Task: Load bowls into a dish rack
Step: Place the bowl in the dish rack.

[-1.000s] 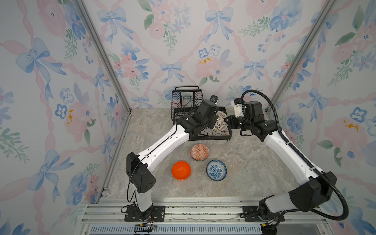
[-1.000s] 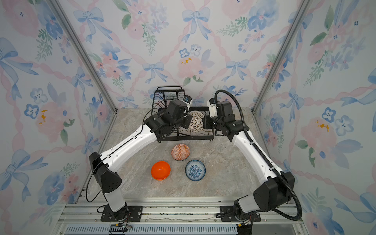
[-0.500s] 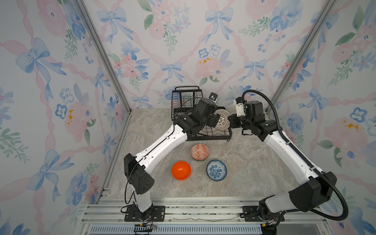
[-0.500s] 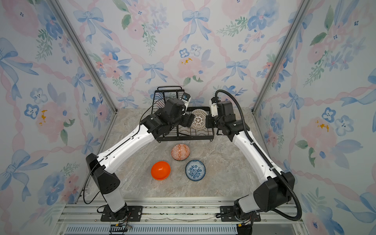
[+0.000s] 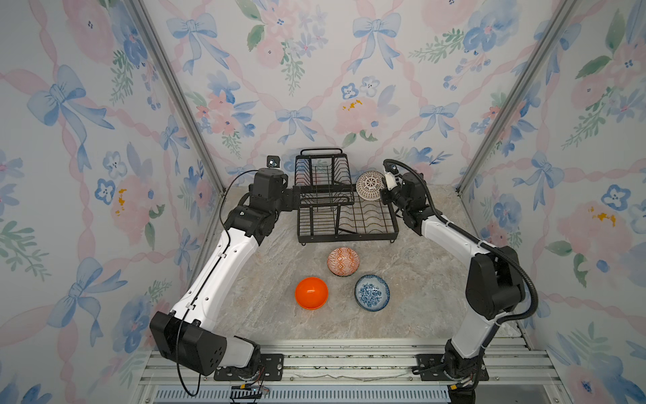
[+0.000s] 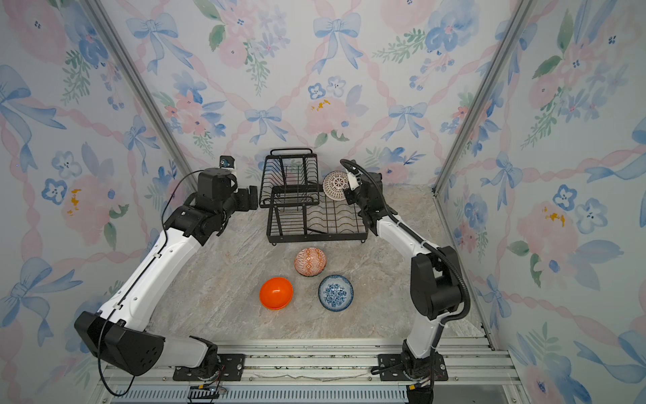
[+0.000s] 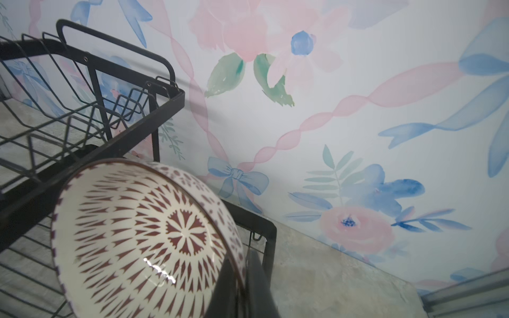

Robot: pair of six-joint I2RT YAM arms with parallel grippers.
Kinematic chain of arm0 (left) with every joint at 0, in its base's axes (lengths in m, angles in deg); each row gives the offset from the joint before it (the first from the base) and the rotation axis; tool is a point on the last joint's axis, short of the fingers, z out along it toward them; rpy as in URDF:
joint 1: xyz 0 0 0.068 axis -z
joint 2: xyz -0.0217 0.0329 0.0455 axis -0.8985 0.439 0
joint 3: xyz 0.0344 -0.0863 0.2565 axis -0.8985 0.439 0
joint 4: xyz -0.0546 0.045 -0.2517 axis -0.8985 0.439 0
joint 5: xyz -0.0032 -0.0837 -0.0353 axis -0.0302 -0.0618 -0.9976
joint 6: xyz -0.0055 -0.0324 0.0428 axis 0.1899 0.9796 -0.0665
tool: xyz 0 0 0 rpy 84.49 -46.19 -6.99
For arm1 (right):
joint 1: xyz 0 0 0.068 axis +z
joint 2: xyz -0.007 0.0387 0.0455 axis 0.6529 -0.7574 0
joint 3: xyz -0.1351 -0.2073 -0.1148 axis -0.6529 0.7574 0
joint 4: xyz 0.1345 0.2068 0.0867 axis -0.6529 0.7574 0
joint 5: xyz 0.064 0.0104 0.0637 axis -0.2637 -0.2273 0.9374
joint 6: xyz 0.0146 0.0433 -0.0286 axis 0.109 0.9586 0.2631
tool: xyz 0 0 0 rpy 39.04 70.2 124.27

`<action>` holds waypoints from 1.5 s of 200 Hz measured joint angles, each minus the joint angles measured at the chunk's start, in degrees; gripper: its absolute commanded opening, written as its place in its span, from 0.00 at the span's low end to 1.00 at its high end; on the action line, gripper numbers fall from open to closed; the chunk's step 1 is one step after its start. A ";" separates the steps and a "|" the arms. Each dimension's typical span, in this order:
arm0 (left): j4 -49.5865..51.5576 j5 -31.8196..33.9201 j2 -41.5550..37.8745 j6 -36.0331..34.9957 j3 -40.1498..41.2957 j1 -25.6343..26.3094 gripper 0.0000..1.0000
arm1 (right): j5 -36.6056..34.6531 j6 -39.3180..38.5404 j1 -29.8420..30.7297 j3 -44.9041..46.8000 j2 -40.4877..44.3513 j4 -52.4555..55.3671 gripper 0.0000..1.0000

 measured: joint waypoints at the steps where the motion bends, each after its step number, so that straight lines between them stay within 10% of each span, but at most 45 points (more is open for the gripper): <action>1: -0.04 -0.11 -0.07 0.04 0.20 -0.20 0.98 | 0.00 -0.17 -0.02 0.00 -0.20 -0.24 0.00; 147: -5.77 -10.10 3.54 6.21 16.90 -8.17 0.98 | 1.97 -15.23 -2.08 -19.02 -28.81 -15.15 0.00; 300: -9.77 -13.57 8.72 7.37 18.12 -8.17 0.98 | 1.86 -19.98 1.03 -19.28 -33.88 -23.67 0.00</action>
